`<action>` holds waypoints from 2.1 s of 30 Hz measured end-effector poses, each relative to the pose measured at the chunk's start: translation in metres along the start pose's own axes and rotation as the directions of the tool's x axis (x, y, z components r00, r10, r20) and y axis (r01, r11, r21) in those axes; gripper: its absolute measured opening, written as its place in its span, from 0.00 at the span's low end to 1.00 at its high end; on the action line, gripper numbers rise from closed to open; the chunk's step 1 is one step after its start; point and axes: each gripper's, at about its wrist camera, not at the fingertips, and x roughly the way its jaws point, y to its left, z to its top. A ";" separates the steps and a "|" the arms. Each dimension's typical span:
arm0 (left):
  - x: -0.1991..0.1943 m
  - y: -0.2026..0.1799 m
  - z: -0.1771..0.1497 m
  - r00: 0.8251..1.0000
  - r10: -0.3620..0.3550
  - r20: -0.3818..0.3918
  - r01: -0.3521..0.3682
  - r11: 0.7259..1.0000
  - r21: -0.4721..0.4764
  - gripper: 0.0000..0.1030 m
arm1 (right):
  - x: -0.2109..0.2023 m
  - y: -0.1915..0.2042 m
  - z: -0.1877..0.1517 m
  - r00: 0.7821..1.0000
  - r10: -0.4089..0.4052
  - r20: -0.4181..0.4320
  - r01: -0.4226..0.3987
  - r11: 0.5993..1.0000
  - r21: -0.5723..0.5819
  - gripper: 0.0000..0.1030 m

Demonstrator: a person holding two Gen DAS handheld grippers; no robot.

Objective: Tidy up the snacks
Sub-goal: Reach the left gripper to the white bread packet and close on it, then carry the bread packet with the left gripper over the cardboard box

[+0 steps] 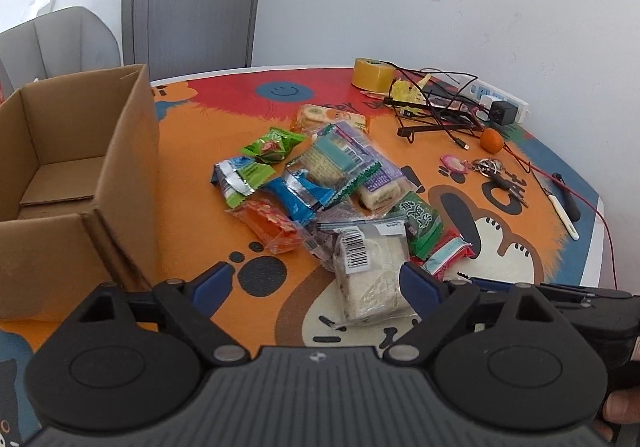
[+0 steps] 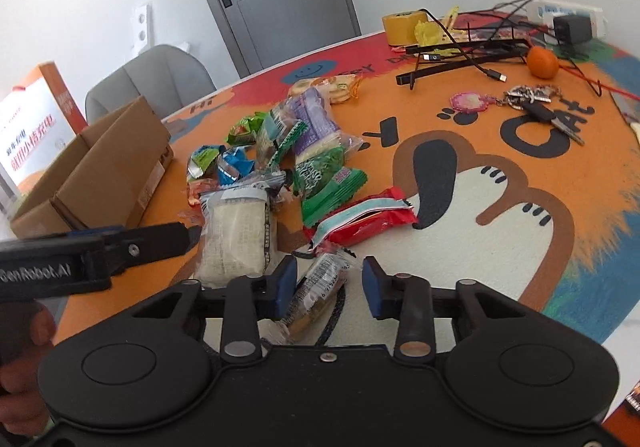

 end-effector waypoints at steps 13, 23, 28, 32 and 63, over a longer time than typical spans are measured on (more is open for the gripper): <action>0.030 -0.030 0.000 0.999 -0.028 -0.029 0.029 0.999 0.039 0.77 | -0.006 -0.029 0.004 0.998 -0.039 0.040 0.037 0.998 0.060 0.36; 0.036 -0.029 -0.008 0.997 -0.040 -0.071 0.040 0.999 0.005 0.48 | -0.013 -0.021 -0.003 0.995 -0.089 0.034 0.088 0.996 0.034 0.46; 0.025 -0.024 -0.013 0.999 -0.018 -0.050 0.019 1.000 0.021 0.46 | -0.014 -0.019 -0.006 0.999 -0.043 0.023 0.042 0.998 0.045 0.19; 0.016 -0.016 -0.014 0.999 -0.021 -0.031 0.021 1.000 0.001 0.45 | -0.015 -0.010 -0.007 0.998 -0.041 0.042 0.040 0.999 0.025 0.19; -0.074 0.051 0.030 0.974 0.096 0.204 -0.072 0.990 -0.121 0.44 | -0.022 0.085 0.040 0.977 0.134 0.165 -0.120 0.989 -0.090 0.19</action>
